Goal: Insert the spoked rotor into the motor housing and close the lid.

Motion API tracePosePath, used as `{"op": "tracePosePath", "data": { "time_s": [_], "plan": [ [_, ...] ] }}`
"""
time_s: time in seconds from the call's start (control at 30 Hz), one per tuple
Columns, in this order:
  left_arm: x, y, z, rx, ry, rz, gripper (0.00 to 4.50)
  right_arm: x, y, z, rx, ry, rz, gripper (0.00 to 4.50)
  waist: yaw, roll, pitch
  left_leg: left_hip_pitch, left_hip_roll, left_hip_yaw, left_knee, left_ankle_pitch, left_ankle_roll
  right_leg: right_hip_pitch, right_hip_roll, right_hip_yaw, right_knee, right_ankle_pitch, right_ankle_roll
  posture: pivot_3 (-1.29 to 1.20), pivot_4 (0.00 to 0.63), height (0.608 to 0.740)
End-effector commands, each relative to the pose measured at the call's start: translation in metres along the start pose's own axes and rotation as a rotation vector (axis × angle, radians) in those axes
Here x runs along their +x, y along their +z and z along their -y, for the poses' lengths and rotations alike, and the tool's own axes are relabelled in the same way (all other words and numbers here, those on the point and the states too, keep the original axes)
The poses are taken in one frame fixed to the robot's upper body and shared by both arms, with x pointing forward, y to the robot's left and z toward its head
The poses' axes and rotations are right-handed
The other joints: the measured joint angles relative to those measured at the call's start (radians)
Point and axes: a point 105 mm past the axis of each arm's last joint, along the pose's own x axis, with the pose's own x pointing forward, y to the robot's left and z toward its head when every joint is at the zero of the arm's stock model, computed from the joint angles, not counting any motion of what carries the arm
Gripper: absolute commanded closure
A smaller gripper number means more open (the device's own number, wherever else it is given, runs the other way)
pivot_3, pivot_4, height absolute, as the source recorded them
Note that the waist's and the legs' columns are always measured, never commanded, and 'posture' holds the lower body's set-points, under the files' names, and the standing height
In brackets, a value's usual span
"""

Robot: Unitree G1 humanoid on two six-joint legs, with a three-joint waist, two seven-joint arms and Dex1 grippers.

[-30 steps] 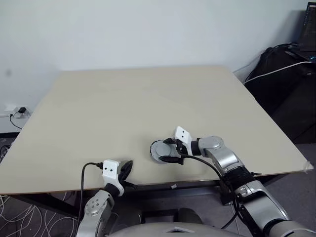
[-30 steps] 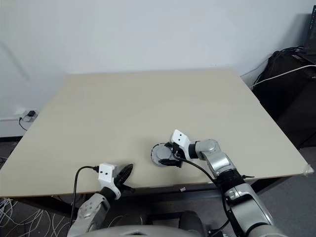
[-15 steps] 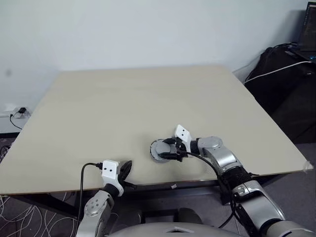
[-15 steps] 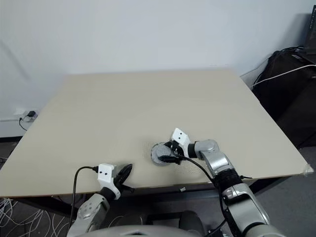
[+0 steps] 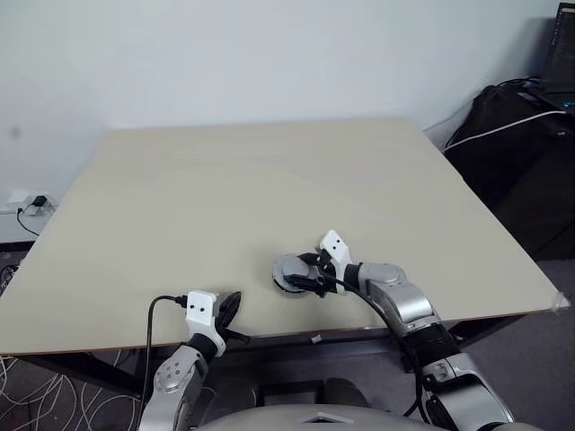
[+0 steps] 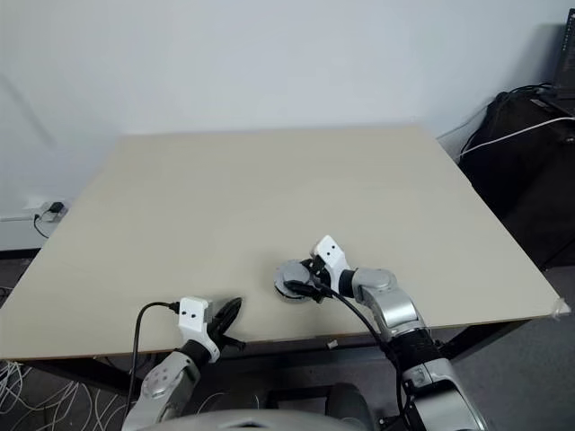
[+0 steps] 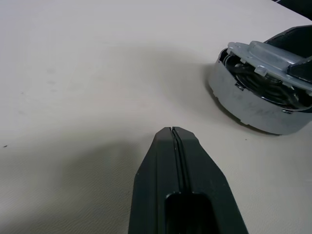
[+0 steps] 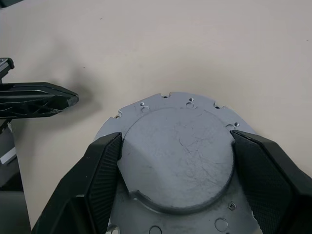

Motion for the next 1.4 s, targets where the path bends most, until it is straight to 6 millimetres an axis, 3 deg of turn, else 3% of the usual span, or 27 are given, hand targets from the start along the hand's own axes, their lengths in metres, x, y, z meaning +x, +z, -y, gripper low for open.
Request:
{"op": "tracePosePath", "data": {
  "time_s": [0.03, 0.4, 1.4],
  "plan": [
    [0.003, 0.013, 0.005, 0.014, -0.022, 0.048, 4.50, 0.005, 0.011, -0.010, -0.029, 0.029, 0.029, 1.24, -0.003, 0.000, 0.000, 0.000, 0.000, 0.000, 0.000, 0.000, 0.000, 0.000, 0.000, 0.000, 0.000, 0.000, 0.000, 0.00, 0.000, 0.740],
    [0.004, 0.015, 0.006, 0.012, -0.024, 0.054, 4.50, 0.008, 0.005, 0.002, -0.028, -0.086, 0.011, 1.24, -0.006, 0.000, 0.000, 0.001, 0.000, 0.000, 0.000, 0.000, -0.001, 0.001, 0.000, 0.000, 0.000, 0.000, 0.001, 0.00, 0.000, 0.740],
    [0.006, 0.015, 0.005, 0.013, -0.019, 0.059, 4.50, 0.002, -0.017, 0.012, -0.096, -0.152, -0.116, 1.24, -0.003, 0.000, -0.002, 0.003, 0.000, 0.000, 0.000, 0.001, -0.002, 0.003, 0.000, 0.000, 0.000, -0.003, 0.001, 0.00, 0.000, 0.740]
  ]
}}
